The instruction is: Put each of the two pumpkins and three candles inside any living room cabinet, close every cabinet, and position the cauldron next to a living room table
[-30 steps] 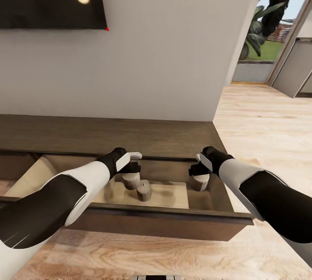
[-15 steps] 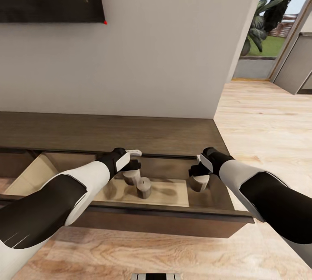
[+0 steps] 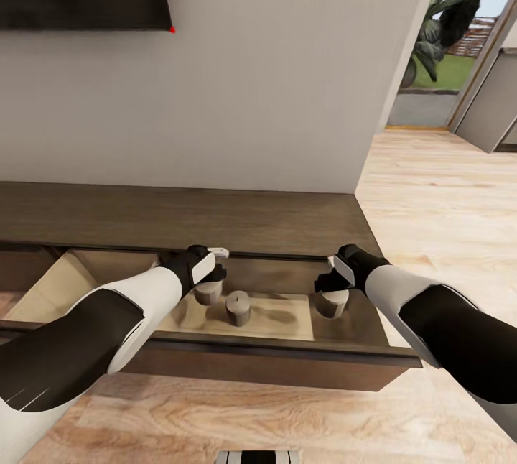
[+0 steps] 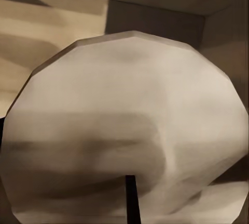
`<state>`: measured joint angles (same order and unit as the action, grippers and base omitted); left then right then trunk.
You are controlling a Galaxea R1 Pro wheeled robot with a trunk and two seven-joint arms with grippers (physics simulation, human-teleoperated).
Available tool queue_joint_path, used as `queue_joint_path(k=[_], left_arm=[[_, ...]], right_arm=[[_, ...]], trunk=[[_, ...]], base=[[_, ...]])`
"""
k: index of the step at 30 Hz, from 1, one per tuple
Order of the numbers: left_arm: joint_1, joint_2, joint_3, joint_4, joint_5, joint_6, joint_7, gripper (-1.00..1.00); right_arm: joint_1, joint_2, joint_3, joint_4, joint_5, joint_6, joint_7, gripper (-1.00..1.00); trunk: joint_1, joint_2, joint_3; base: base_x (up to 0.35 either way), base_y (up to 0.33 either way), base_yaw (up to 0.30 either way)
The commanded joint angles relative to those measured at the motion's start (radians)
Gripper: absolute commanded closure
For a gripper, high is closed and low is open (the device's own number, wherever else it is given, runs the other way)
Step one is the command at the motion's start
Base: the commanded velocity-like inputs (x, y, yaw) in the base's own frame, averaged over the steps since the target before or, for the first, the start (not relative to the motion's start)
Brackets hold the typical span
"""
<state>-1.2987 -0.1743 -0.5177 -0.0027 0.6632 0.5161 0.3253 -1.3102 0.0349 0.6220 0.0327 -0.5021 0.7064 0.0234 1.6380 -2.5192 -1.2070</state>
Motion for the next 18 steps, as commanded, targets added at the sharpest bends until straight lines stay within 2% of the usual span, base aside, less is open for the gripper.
queue_joint_path(k=[1,4,7,13,18], left_arm=[[-0.001,0.0,-0.005,0.0,0.01,0.002,0.007,1.0],[-0.001,0.0,-0.005,0.0,0.01,0.0,0.01,1.0],[-0.001,0.0,-0.003,-0.001,0.012,-0.001,0.004,1.0],[-0.001,0.02,-0.004,-0.002,0.076,0.0,-0.029,1.0],[-0.001,0.027,-0.004,-0.002,0.088,0.006,-0.074,1.0]], right_arm=[[-0.001,0.0,0.008,0.003,-0.009,0.001,0.004,1.0],[0.004,-0.001,0.008,0.003,-0.009,0.001,0.004,1.0],[0.006,-0.005,0.008,0.003,-0.009,0.001,0.004,1.0],[0.006,-0.006,0.008,0.003,-0.009,-0.008,0.01,1.0],[0.006,-0.007,0.008,0.003,-0.009,-0.016,0.035,1.0]], trunk=[[0.0,0.0,-0.001],[0.0,0.0,-0.001],[0.001,-0.001,-0.012],[0.002,-0.001,-0.016],[0.002,-0.001,-0.016]], base=[[0.0,0.0,0.0],[0.0,0.0,0.0],[0.0,0.0,0.0],[0.0,0.0,0.0],[0.0,0.0,0.0]])
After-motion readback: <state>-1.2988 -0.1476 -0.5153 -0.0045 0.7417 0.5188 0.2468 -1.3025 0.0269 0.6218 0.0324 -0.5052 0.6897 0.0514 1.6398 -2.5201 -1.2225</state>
